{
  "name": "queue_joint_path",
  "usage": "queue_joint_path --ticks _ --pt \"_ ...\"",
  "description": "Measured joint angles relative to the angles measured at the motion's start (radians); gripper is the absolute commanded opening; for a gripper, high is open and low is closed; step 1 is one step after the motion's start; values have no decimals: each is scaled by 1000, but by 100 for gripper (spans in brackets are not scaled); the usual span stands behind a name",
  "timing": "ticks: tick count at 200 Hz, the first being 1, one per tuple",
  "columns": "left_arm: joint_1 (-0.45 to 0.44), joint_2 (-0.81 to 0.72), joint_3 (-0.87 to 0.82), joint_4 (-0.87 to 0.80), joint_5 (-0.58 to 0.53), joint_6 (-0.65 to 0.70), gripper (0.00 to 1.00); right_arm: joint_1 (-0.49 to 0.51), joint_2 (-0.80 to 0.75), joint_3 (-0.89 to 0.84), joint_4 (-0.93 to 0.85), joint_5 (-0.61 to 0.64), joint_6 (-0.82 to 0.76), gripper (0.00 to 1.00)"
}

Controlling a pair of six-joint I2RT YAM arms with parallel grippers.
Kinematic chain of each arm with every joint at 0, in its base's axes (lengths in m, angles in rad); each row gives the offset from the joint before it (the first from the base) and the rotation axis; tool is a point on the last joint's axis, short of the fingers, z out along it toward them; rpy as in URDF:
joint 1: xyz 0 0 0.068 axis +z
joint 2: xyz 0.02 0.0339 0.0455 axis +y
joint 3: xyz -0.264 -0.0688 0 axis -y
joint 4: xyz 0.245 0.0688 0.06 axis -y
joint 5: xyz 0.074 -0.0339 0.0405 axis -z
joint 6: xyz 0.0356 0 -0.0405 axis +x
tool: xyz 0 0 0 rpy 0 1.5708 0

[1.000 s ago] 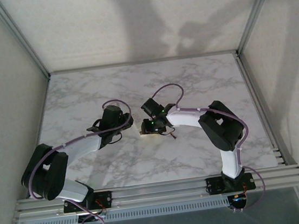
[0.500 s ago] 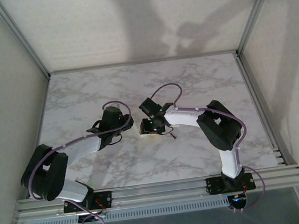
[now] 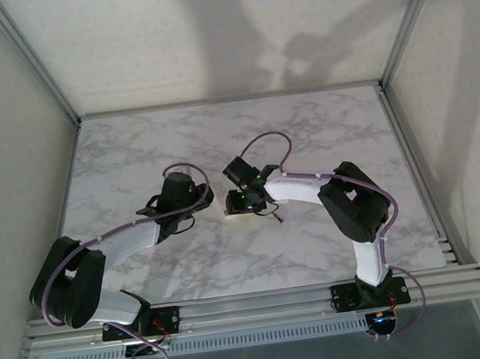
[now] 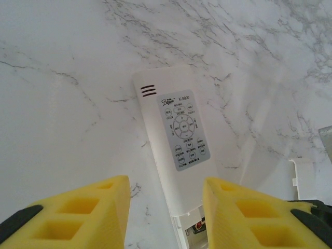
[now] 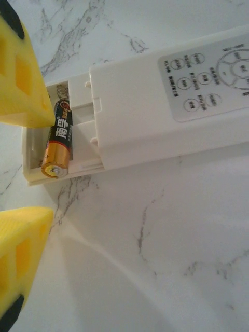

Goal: Load the batteries into the remote control

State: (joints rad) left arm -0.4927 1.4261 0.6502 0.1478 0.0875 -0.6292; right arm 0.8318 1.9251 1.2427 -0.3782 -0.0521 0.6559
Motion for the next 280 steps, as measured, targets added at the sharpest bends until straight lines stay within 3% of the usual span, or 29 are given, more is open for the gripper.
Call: queue_joint_path --ticks 163,280 --pt "0 -13 -60 17 22 -11 41 31 18 19 0 25 -83 42" --pt "0 -37 -66 21 22 -18 42 38 20 46 -32 65 -114 48"
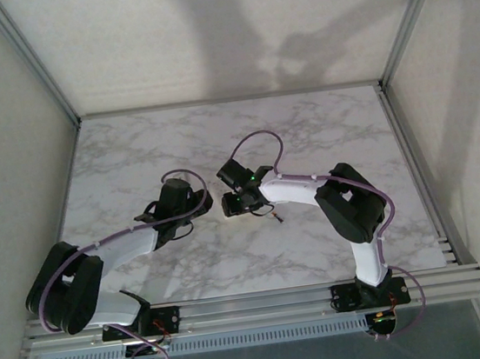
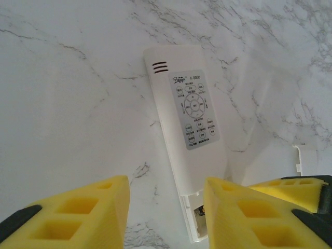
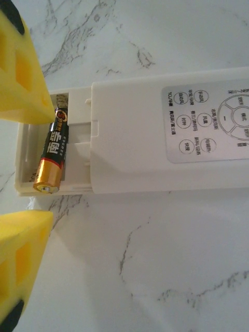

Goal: Load the batteries into the remote control

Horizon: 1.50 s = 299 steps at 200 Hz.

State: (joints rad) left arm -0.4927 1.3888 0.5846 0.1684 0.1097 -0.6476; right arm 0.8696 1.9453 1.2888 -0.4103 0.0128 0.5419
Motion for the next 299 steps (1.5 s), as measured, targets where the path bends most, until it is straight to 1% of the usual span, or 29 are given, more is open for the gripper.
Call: queue_joint_path --ticks 52,97,106,111,117,124,136,146,152,174,229,299 --pt "0 -2 -12 11 4 0 41 0 -2 49 -45 22 -65 40" --pt "0 -14 -37 17 18 -7 41 0 -2 80 -55 24 -98 38" --pt "0 -14 -43 22 26 -11 38 1 -2 80 -61 29 -102 38" --pt "0 -14 -47 23 31 -12 32 2 -2 80 -64 32 -105 38" --pt "-1 -14 -51 25 38 -11 29 3 -2 80 -67 37 -106 38" --pt "-1 -14 -57 31 45 -15 27 4 -1 80 -70 42 -109 38" --pt "-6 -14 -69 41 59 -25 21 7 0 80 -74 47 -110 38" --pt "-12 -11 -78 48 69 -34 13 8 1 80 -75 48 -112 38" --pt "-17 -6 -81 52 76 -35 9 8 1 80 -76 48 -112 38" --pt "-36 30 -90 87 102 -56 1 8 2 80 -78 48 -112 38" --pt "-56 110 -139 199 157 -133 0 8 3 80 -81 48 -112 37" --pt "-56 140 -169 296 188 -188 0 8 14 86 -82 48 -112 37"
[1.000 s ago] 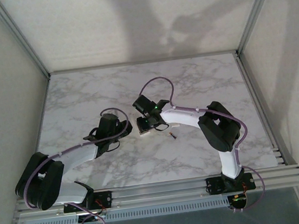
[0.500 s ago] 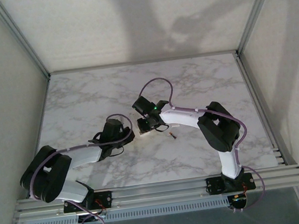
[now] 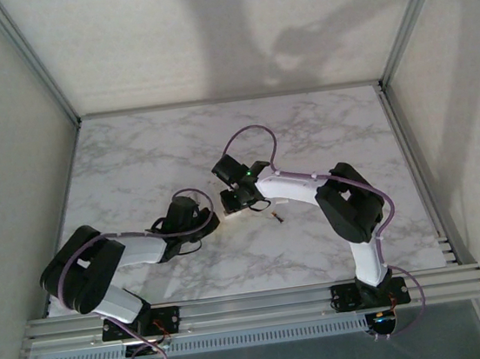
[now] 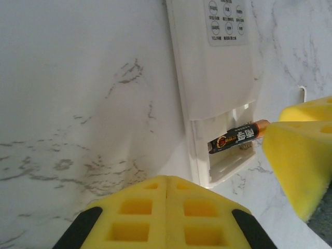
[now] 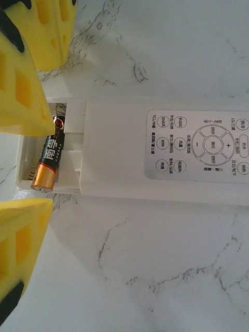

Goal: Load the batteries into the remote control

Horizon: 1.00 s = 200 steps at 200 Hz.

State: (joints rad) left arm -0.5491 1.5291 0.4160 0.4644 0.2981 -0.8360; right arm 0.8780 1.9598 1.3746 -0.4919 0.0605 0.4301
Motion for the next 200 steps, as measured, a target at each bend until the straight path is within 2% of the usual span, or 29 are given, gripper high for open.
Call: queue_joint_path --ticks 145,200 --pt "-7 44 0 59 25 -10 0 0 4 0 -3 19 0 35" --pt "-13 57 11 64 24 -10 0 0 5 0 -7 19 4 32"
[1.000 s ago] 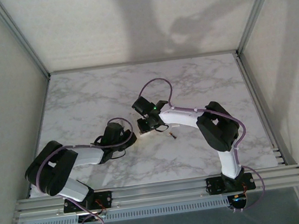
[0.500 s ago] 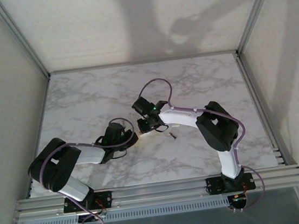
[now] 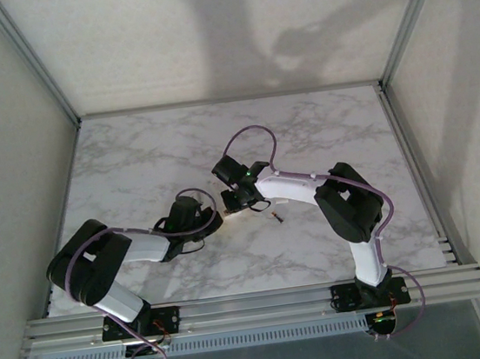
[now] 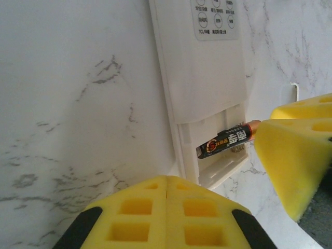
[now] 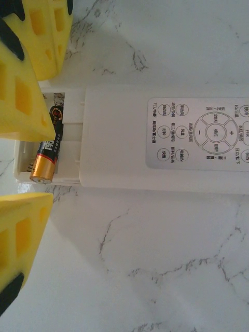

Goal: Load the batteries into the remote control

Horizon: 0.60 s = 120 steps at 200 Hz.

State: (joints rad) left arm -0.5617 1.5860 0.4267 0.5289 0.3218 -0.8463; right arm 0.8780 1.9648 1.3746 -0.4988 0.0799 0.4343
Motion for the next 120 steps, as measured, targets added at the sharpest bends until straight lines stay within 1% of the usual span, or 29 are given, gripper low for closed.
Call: queue_joint_path --ticks 120 --pt "-6 8 10 -1 0 0 0 4 5 0 0 -5 34 24"
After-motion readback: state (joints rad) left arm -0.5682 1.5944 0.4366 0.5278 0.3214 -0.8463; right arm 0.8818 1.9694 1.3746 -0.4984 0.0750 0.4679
